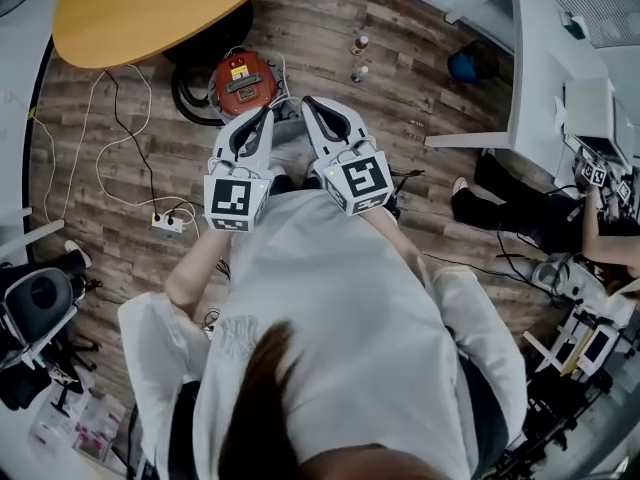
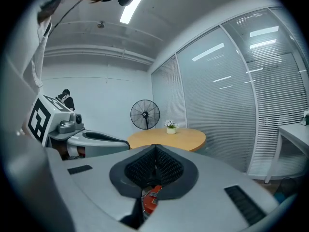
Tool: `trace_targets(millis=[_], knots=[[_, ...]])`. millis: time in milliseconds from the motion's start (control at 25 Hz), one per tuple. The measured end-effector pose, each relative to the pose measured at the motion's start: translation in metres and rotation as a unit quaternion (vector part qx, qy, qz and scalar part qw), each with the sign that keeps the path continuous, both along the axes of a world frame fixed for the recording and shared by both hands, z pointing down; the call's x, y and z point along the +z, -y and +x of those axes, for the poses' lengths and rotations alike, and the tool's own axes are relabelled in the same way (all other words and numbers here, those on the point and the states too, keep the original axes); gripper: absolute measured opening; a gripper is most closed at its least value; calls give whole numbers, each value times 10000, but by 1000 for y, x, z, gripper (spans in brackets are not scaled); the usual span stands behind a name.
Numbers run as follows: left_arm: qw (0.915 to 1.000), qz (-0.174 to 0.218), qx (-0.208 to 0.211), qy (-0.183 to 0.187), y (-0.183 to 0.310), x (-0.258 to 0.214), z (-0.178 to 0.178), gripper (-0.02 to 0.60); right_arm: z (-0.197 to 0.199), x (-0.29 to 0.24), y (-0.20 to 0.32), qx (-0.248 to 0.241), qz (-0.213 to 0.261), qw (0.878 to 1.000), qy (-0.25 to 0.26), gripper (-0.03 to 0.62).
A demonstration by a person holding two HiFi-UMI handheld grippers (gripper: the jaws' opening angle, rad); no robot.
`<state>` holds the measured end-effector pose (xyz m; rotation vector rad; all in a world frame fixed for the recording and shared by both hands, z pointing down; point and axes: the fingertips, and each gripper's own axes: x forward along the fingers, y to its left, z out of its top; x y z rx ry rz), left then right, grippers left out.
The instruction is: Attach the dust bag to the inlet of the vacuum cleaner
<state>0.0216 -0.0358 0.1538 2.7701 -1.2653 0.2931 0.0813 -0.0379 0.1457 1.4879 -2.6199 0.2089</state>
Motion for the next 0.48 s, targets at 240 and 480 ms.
trace_targets(millis=[240,480], knots=[[9989,4,-418,-199,7,1,-10,17,-8,-2,12,-13,59,10000,15,5],[9943,448,-960,-82,15,-8,-25,17,-13,-1,18,-21,88,10000,-28,5]])
